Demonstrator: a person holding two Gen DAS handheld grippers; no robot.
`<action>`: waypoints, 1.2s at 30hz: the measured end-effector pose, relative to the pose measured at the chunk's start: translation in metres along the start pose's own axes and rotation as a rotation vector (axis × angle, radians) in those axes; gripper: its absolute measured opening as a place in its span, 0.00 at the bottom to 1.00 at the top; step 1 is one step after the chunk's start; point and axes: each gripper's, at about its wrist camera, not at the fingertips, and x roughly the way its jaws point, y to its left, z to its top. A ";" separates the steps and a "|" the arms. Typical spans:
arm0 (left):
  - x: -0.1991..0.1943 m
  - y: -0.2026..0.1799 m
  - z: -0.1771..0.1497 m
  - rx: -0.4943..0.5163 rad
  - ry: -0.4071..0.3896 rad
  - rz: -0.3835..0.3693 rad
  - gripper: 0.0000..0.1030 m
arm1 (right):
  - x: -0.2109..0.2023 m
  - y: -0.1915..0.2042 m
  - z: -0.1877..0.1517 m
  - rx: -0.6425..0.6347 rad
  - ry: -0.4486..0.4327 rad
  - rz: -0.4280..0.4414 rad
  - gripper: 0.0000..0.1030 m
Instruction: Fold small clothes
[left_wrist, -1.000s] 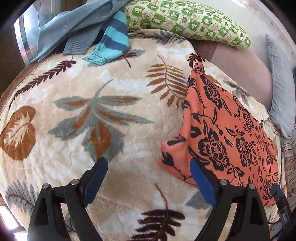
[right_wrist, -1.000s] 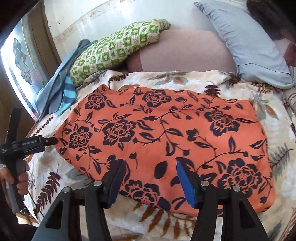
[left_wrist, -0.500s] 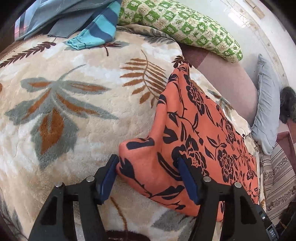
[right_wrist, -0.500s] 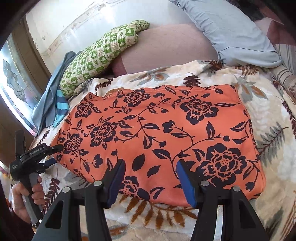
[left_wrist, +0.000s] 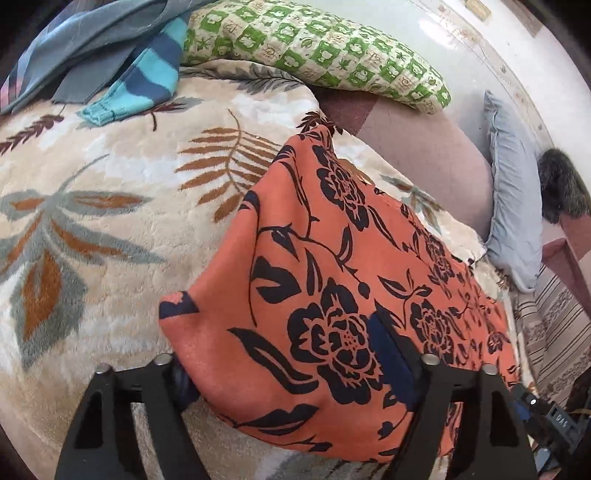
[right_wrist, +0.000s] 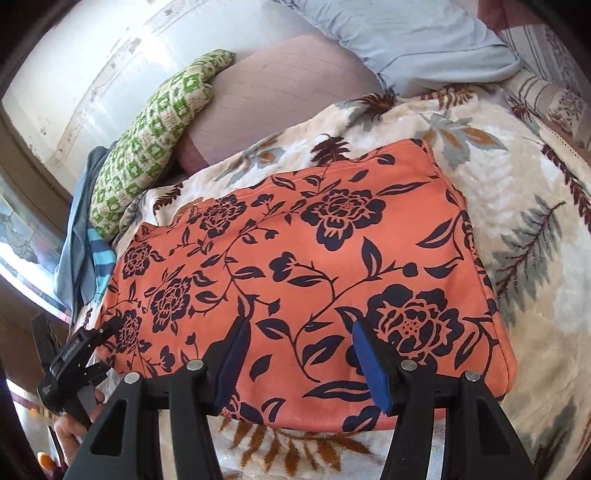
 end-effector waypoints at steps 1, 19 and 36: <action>0.002 0.000 0.002 0.008 0.002 0.001 0.40 | 0.002 -0.004 0.002 0.018 0.003 -0.004 0.59; -0.065 -0.166 0.002 0.341 -0.107 -0.151 0.27 | -0.013 -0.093 0.065 0.304 -0.131 0.047 0.57; 0.001 -0.343 -0.139 0.605 0.189 -0.253 0.80 | -0.047 -0.215 0.079 0.603 -0.196 0.226 0.58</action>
